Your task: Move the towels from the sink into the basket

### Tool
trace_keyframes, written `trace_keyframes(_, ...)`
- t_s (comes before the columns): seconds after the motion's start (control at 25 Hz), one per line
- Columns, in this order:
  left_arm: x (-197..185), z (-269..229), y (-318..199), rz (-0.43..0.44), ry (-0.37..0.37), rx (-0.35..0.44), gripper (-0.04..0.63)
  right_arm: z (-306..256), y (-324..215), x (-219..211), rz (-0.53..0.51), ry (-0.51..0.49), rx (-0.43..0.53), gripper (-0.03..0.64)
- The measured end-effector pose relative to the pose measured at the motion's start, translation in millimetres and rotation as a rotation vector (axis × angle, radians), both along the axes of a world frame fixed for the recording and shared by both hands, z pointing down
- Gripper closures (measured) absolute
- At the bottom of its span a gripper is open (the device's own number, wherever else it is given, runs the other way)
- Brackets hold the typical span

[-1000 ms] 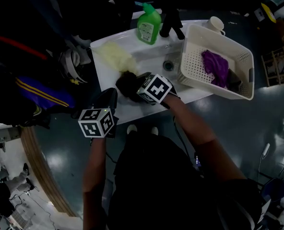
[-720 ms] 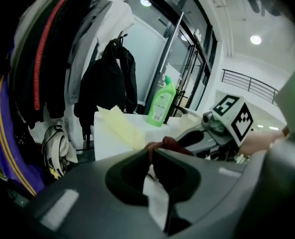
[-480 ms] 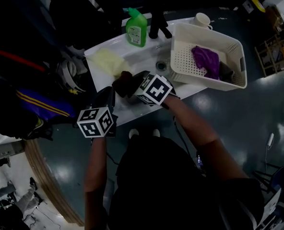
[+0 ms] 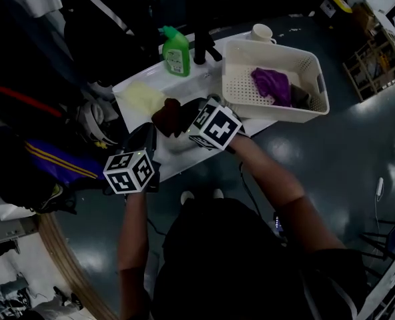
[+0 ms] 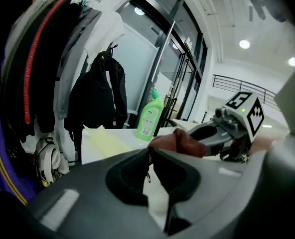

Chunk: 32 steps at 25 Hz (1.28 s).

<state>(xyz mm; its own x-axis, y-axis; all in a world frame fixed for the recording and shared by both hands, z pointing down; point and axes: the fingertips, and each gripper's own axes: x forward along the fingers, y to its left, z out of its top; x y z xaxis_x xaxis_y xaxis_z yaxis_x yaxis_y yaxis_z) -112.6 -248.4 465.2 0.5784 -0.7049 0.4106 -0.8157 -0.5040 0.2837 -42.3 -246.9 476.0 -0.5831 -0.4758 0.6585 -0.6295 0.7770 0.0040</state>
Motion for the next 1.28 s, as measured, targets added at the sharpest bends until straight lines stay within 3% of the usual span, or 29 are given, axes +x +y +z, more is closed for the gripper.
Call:
trace_keyframes(0.56, 47.4, -52.3, 1.6, 0.117, 0.03, 0.088, 0.572, -77.5, -0.9, 47.0, 0.111, -0.014, 0.144, 0.581)
trace_keyframes(1.28, 146.5, -80.0, -4.1, 0.311, 0.071, 0.128, 0.572, -137.1, -10.9, 186.8, 0.451, -0.084, 0.275, 0.581)
